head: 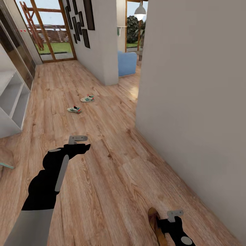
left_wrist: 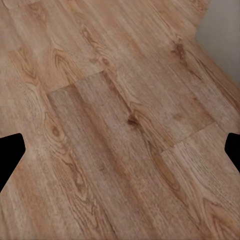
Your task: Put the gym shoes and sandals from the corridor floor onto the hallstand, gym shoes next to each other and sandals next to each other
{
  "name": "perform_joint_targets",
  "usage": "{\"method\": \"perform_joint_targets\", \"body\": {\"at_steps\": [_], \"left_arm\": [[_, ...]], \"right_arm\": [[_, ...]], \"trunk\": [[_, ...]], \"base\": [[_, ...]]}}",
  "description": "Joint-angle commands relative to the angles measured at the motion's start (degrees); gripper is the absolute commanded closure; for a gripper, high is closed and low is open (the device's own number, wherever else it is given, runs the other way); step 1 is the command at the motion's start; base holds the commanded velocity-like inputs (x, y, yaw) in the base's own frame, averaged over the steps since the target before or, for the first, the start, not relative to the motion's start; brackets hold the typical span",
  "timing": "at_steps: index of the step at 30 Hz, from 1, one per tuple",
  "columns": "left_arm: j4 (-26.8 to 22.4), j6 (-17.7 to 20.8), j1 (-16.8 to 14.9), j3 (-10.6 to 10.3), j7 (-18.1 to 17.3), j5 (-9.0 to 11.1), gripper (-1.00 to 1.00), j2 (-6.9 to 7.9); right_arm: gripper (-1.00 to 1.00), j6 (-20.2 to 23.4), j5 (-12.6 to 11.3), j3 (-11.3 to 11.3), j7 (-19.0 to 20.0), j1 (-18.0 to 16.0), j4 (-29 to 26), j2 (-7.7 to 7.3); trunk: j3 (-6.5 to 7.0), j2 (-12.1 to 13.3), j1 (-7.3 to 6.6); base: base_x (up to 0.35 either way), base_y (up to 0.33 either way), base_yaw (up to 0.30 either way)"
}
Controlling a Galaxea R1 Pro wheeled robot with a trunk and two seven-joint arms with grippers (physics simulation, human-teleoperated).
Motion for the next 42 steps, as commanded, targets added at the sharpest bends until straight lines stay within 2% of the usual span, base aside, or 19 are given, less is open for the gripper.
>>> {"method": "perform_joint_targets", "body": {"at_steps": [1,8,30,38,42], "left_arm": [[0.0,0.0,0.0,0.0,0.0,0.0,-1.0,0.0],[0.0,0.0,0.0,0.0,0.0,0.0,-1.0,0.0],[0.0,0.0,0.0,0.0,0.0,0.0,-1.0,0.0],[0.0,0.0,0.0,-0.1,0.0,0.0,-1.0,0.0],[0.0,0.0,0.0,-0.1,0.0,0.0,-1.0,0.0]], "right_arm": [[-1.0,-0.7,0.0,0.0,0.0,0.0,0.1,0.0],[-1.0,-2.8,-0.4,-0.1,0.0,0.0,0.3,-0.08],[-1.0,-3.0,-0.5,-0.2,0.1,0.0,0.7,-0.3],[-1.0,-3.0,-0.6,-0.2,0.4,0.0,3.5,-0.45],[-1.0,-3.1,-0.5,-0.2,0.3,0.0,4.1,-0.31]], "trunk": [[-0.19,-0.4,0.23],[-1.75,-3.2,1.76],[-7.38,-12.0,6.6],[-9.46,-15.3,8.35],[-10.14,-16.1,8.79]], "base": [[0.0,0.0,0.004],[0.0,0.0,0.084],[0.0,0.0,0.153],[0.0,0.0,0.133],[0.0,0.0,0.031]]}}
